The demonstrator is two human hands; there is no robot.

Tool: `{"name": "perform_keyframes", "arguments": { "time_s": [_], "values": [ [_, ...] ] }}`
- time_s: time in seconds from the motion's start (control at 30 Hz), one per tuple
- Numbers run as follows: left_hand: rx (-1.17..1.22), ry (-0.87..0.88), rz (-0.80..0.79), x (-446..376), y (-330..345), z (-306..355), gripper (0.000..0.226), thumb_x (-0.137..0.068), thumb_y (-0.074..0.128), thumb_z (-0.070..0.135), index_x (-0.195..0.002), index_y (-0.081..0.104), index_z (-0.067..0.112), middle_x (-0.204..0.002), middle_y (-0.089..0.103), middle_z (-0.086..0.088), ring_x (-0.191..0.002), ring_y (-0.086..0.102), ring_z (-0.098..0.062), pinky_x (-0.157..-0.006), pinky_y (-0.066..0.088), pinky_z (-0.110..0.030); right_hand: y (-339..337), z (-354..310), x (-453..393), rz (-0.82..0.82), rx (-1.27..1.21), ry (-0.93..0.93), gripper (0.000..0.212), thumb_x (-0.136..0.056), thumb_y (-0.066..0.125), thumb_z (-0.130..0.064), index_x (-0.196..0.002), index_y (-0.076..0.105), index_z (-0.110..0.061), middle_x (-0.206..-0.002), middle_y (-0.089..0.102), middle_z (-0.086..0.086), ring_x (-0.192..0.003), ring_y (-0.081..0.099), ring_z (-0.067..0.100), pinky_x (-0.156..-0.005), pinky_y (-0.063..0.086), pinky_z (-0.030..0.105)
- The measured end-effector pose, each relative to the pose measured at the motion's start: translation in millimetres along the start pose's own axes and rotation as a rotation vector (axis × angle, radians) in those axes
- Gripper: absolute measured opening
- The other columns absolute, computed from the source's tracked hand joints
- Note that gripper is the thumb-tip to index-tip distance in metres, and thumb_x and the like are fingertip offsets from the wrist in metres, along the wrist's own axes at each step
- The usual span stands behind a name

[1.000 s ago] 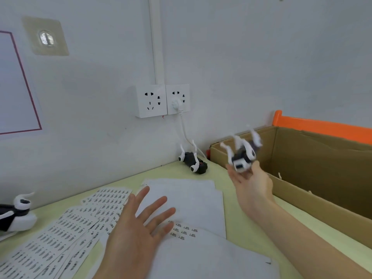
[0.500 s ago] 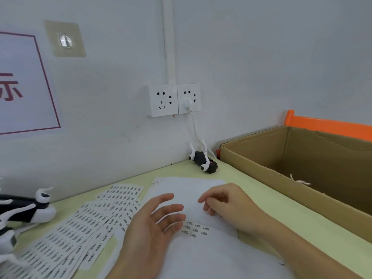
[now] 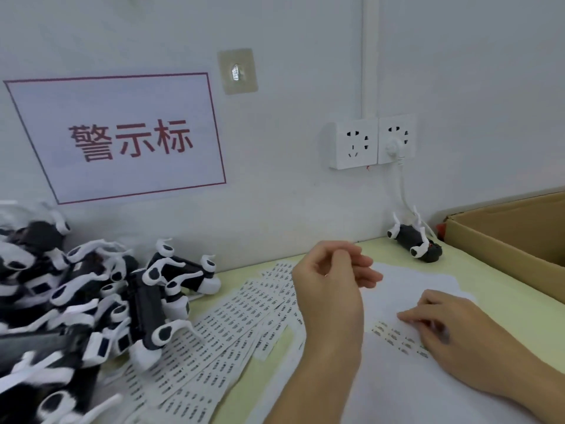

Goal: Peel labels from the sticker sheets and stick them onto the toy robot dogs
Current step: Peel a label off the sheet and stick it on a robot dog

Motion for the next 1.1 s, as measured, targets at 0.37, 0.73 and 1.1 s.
{"name": "perform_keyframes", "arguments": {
  "time_s": [0.37,0.73,1.1],
  "values": [
    [-1.722,-0.056,-0.309,-92,-31,0,0.035,-0.095,0.053,0.023,-0.13,0.049,0.017,-0.128,0.053,-0.008,-0.124,0.048,-0.031,-0.104,0.041,-0.047,0,-4,2,0.006,-0.036,0.007,0.034,-0.093,0.058,-0.017,-0.1,0.07,-0.049,-0.085,0.054,-0.017,-0.088,0.055,-0.001,-0.062,0.04,0.018],
    [-2.75,-0.215,-0.14,-125,-146,8,0.041,-0.097,0.045,0.015,-0.137,0.051,0.01,-0.137,0.055,-0.011,-0.131,0.046,-0.034,-0.114,0.028,-0.052,-1,-6,4,-0.03,-0.041,0.028,0.034,-0.094,0.052,-0.018,-0.103,0.066,-0.048,-0.081,0.055,-0.015,-0.086,0.052,-0.004,-0.068,0.044,0.018],
    [-2.595,0.244,-0.163,-136,-128,27,0.03,-0.098,0.055,0.023,-0.128,0.049,0.024,-0.118,0.06,-0.004,-0.111,0.054,-0.024,-0.094,0.038,-0.035,0,-5,4,-0.025,-0.048,0.028,0.033,-0.096,0.048,-0.021,-0.104,0.064,-0.048,-0.081,0.053,-0.015,-0.084,0.052,-0.003,-0.068,0.042,0.017]
  ]
}}
Point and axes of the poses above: each hand's wrist, its own x-axis away from the middle knuckle, its own y-axis out of the palm, z = x × y, the point moved 7 cm from there along -x, towards the middle knuckle
